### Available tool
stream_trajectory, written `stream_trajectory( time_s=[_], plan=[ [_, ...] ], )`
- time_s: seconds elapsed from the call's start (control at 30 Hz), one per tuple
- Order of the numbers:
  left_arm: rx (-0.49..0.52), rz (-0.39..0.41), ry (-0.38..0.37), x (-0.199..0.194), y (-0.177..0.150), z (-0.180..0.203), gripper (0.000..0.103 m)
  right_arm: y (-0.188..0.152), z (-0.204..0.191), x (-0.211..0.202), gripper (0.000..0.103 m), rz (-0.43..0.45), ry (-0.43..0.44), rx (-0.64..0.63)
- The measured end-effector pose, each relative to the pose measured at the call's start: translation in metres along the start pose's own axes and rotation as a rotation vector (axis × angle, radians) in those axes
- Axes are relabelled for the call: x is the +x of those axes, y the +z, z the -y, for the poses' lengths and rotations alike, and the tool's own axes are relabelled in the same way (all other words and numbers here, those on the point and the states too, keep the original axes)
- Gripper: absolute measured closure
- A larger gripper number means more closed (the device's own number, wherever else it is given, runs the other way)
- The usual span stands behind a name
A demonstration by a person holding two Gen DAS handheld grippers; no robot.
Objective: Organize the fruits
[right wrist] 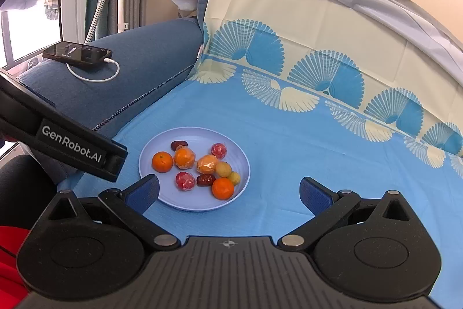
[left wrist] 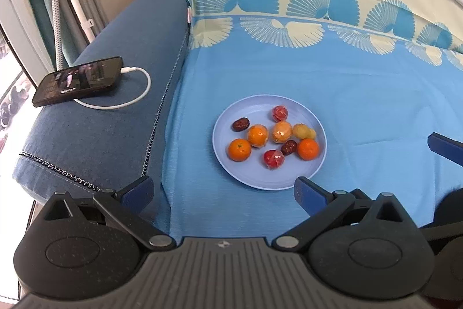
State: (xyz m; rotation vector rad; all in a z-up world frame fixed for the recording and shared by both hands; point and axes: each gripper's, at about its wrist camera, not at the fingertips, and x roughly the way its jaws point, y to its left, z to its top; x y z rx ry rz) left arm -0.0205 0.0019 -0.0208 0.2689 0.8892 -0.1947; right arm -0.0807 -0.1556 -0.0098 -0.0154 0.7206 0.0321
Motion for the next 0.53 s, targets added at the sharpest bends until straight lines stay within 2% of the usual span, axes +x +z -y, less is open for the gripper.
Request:
stream_trajectory(
  time_s=[0.53],
  plan=[
    [0.0,0.009,0.027,-0.0001,-0.0005,0.0006,0.0,-0.0032,0.0005,0.0027,0.001,0.0,-0.003,0.014]
  ],
)
